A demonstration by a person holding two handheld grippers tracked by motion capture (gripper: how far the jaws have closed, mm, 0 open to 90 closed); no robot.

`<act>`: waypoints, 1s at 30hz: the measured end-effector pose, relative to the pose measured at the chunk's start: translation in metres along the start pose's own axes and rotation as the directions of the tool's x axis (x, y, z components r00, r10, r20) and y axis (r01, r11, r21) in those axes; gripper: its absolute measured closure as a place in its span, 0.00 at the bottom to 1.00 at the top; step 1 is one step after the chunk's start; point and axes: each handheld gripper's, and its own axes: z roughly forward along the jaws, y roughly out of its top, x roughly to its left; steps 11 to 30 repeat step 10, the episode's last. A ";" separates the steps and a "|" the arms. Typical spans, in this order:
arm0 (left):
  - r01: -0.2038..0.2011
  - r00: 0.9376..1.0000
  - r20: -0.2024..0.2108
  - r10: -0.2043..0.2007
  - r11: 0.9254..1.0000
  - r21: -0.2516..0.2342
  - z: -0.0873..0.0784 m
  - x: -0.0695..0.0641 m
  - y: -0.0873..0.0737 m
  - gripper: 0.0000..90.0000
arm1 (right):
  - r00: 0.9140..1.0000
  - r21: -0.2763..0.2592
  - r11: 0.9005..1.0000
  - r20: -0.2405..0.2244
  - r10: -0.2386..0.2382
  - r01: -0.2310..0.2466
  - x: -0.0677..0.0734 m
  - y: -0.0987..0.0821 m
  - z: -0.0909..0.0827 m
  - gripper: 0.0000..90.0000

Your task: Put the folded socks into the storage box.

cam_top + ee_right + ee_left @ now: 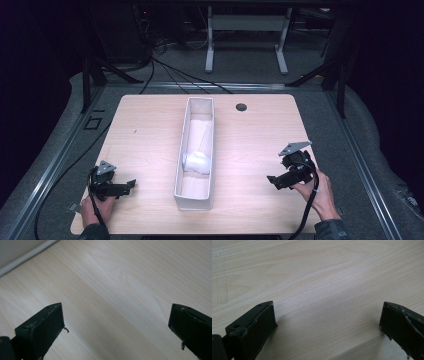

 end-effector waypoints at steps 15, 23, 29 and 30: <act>0.000 1.000 0.000 0.000 1.000 0.001 0.000 0.000 0.000 0.00 | 0.996 0.030 0.996 0.016 0.088 -0.088 -0.008 -0.055 0.035 0.00; 0.000 1.000 0.000 0.000 1.000 0.001 0.000 0.000 0.000 0.00 | 0.996 0.030 0.996 0.016 0.088 -0.088 -0.008 -0.055 0.035 0.00; 0.000 1.000 0.000 0.000 1.000 0.001 0.000 0.000 0.000 0.00 | 0.996 0.030 0.996 0.016 0.088 -0.088 -0.008 -0.055 0.035 0.00; 0.000 1.000 0.000 0.000 1.000 0.001 0.000 0.000 0.000 0.00 | 0.996 0.030 0.996 0.016 0.088 -0.088 -0.008 -0.055 0.035 0.00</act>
